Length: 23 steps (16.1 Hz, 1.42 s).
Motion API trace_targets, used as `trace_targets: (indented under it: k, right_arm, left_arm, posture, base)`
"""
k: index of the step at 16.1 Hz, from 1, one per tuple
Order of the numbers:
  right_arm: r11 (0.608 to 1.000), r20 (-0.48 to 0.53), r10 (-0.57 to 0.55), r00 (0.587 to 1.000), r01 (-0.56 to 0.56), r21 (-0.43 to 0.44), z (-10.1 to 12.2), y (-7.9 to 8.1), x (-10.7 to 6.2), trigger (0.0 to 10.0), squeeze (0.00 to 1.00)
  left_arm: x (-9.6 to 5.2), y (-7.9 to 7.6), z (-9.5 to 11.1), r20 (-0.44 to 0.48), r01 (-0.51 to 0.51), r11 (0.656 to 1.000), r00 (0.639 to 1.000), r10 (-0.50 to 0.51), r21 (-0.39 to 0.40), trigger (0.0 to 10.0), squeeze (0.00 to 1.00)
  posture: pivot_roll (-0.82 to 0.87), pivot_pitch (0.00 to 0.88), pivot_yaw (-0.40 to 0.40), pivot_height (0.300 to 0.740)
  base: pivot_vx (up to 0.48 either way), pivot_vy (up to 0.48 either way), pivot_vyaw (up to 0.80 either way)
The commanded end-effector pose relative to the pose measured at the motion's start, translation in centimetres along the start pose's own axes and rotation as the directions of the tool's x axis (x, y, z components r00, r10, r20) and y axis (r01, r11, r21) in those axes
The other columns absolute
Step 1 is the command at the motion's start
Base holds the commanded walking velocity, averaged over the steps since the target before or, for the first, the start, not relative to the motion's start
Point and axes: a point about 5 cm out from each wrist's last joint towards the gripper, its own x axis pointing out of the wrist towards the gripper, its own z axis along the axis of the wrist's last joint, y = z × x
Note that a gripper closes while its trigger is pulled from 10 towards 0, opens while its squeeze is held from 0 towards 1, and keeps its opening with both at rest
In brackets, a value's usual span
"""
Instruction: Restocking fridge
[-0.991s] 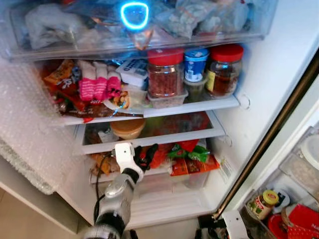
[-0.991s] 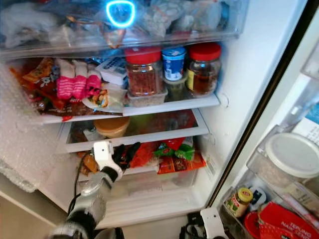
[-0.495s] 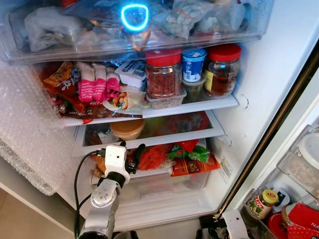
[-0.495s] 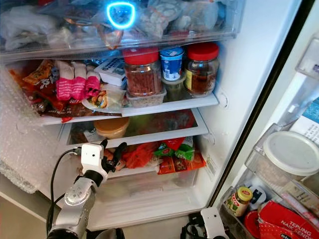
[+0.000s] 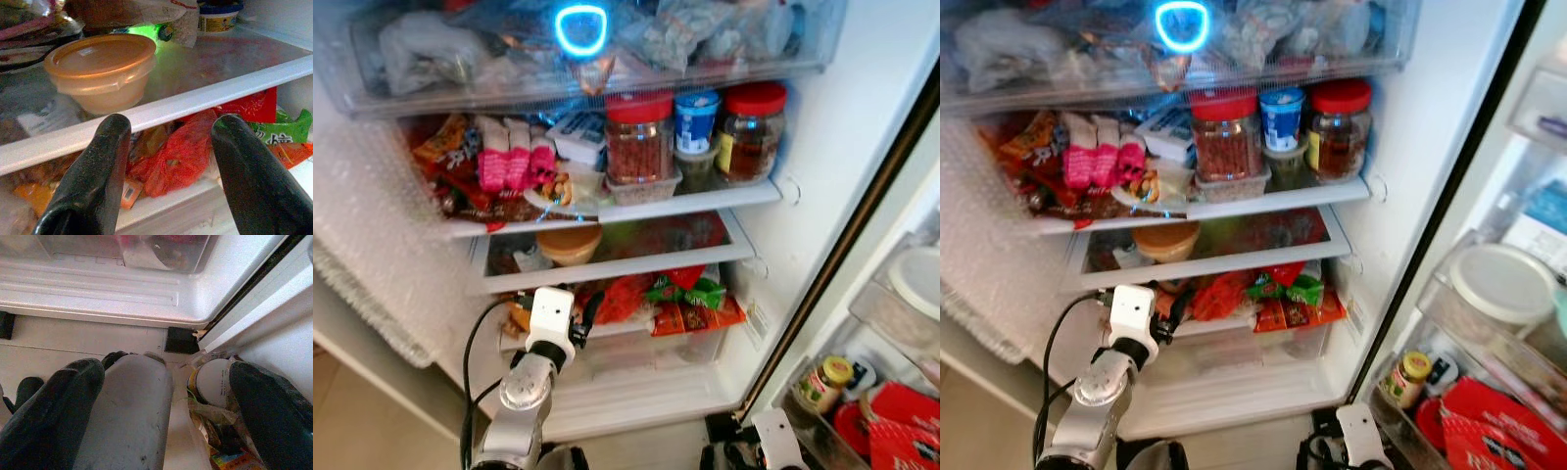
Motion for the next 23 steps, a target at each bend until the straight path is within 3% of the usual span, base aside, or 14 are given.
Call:
trace_targets:
  k: [1,7,12,14,17,18,20,23]
  right_arm:
    - [0.998,-0.118,0.054,0.992,-0.050,0.031,-3.1,1.6,-0.6,10.0,0.00]
    - [0.998,-0.116,0.055,0.992,-0.052,0.033,-3.0,1.5,-0.6,10.0,0.00]
    - [0.998,-0.117,0.060,0.991,-0.056,0.031,-2.9,1.4,-0.5,10.0,0.00]
    - [0.998,-0.118,0.060,0.991,-0.057,0.028,-2.9,1.4,-0.5,10.0,0.00]
    - [0.998,-0.119,0.060,0.991,-0.057,0.028,-2.9,1.4,-0.5,10.0,0.00]
    - [0.998,-0.119,0.061,0.991,-0.058,0.028,-2.9,1.4,-0.5,10.0,0.00]
    - [0.998,-0.119,0.062,0.991,-0.059,0.028,-2.9,1.5,-0.5,10.0,0.00]
    - [0.998,-0.121,0.061,0.991,-0.058,0.029,-2.8,1.5,-0.5,10.0,0.00]
  left_arm:
    - [-0.1,0.0,0.1,-0.004,-0.008,1.000,1.000,0.008,-0.006,10.0,0.00]
    - [-0.2,0.7,0.0,-0.015,-0.042,0.999,0.999,0.042,0.009,10.0,0.00]
    - [-1.8,4.7,-1.0,-0.066,-0.182,0.982,0.980,0.185,0.055,10.0,0.00]
    - [-3.6,7.3,-2.6,-0.137,-0.328,0.944,0.934,0.331,0.043,10.0,0.00]
    - [-5.6,9.3,-4.3,-0.202,-0.422,0.906,0.884,0.421,0.042,10.0,0.00]
    - [-7.3,10.4,-5.8,-0.260,-0.465,0.884,0.848,0.463,0.058,10.0,0.00]
    - [-7.9,10.8,-6.3,-0.281,-0.476,0.877,0.834,0.474,0.066,10.0,0.00]
    - [-10.1,10.3,-10.2,-0.460,-0.459,0.887,0.777,0.430,0.054,10.0,0.00]
  posture:
    - [-0.13,0.000,0.074,0.619]
    - [-0.12,0.000,0.068,0.619]
    - [-0.11,0.000,0.062,0.619]
    - [-0.11,0.000,0.060,0.619]
    - [-0.11,0.000,0.060,0.619]
    - [-0.10,0.000,0.060,0.619]
    - [-0.10,0.000,0.061,0.619]
    - [-0.10,0.000,0.061,0.619]
  base:
    - [-0.311,0.000,0.00]
    - [-0.312,0.000,0.00]
    - [-0.314,0.000,0.00]
    - [-0.336,0.000,0.00]
    - [-0.352,0.000,0.00]
    - [-0.349,0.000,0.00]
    - [-0.345,0.000,0.00]
    - [-0.095,0.000,0.00]
